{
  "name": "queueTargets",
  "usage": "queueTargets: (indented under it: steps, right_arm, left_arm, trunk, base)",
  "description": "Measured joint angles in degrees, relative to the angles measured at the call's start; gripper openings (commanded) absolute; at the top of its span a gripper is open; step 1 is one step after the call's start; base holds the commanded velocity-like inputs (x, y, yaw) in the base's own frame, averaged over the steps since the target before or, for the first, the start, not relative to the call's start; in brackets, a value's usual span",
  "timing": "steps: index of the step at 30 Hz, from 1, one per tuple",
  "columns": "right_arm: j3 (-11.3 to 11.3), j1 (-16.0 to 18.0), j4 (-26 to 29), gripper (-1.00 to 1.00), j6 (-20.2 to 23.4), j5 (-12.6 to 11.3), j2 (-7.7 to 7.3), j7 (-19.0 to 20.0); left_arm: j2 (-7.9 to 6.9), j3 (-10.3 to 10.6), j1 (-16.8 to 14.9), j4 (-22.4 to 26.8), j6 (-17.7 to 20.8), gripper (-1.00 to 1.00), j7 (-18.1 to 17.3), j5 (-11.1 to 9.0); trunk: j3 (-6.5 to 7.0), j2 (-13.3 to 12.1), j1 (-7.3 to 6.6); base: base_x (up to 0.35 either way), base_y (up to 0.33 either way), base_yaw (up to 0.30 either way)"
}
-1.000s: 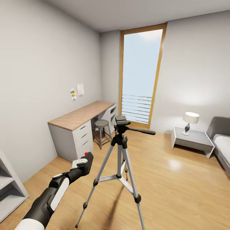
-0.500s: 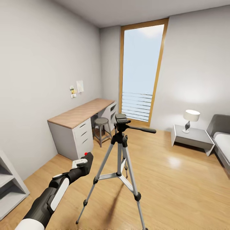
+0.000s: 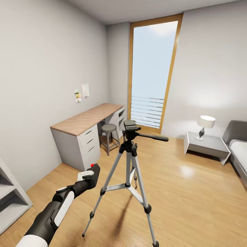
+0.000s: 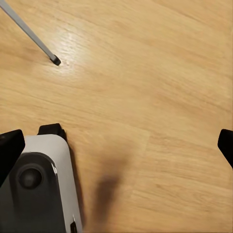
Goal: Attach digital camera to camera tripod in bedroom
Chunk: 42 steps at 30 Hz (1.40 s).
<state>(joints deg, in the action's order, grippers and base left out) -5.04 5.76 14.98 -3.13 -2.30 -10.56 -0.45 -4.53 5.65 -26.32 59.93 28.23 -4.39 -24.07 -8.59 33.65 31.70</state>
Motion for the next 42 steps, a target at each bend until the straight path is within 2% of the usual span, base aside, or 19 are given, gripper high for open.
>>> queueTargets:
  steps: [42]
  right_arm:
    - [0.0,0.0,0.0,1.00,-0.1,0.0,0.00,0.0]
  left_arm:
    - [0.00,0.0,0.0,-0.1,0.0,-1.00,0.0,0.0]
  trunk:
    - [-3.89,0.0,0.00]
  base:
    - [0.000,0.000,0.000]
